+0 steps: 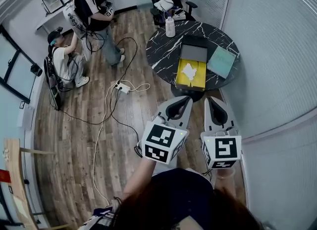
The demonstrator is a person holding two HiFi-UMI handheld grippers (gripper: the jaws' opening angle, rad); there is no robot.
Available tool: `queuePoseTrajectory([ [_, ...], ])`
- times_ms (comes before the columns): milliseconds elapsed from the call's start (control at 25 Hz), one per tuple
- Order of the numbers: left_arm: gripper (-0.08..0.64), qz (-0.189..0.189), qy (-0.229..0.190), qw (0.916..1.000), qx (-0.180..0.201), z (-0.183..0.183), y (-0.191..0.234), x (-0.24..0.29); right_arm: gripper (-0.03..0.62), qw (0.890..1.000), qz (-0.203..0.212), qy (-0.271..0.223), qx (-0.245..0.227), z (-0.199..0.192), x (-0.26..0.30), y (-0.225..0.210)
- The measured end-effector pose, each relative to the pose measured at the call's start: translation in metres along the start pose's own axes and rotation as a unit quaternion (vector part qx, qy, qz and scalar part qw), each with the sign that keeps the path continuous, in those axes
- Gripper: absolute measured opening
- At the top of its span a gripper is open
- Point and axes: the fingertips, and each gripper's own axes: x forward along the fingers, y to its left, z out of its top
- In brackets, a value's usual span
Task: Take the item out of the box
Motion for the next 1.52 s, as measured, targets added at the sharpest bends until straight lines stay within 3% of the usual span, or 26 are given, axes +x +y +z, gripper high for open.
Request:
queuePoseTrajectory([
  [200,0.028,-0.014,0.002,0.9999,-0.002,-0.002,0.018,0.011,0.023,0.999,0.011,0.001,0.045,0.001,0.024,0.001],
  [640,0.028,-0.052,0.005,0.9986,-0.005,-0.001,0.042,0.029,0.024,0.999,-0.009,0.013,0.035,0.000,0.059,0.005],
  [1000,0.028,-0.044,0.008,0.9989,-0.015,-0.002,0.063,0.047,0.025,0.999,-0.008,0.032,0.029,-0.010,0.080,-0.006],
  [1520,0.028,-0.029,0.015,0.9994,-0.010,0.010,0.106,0.119,0.025,0.999,-0.006,0.041,0.024,-0.023,0.155,-0.049],
])
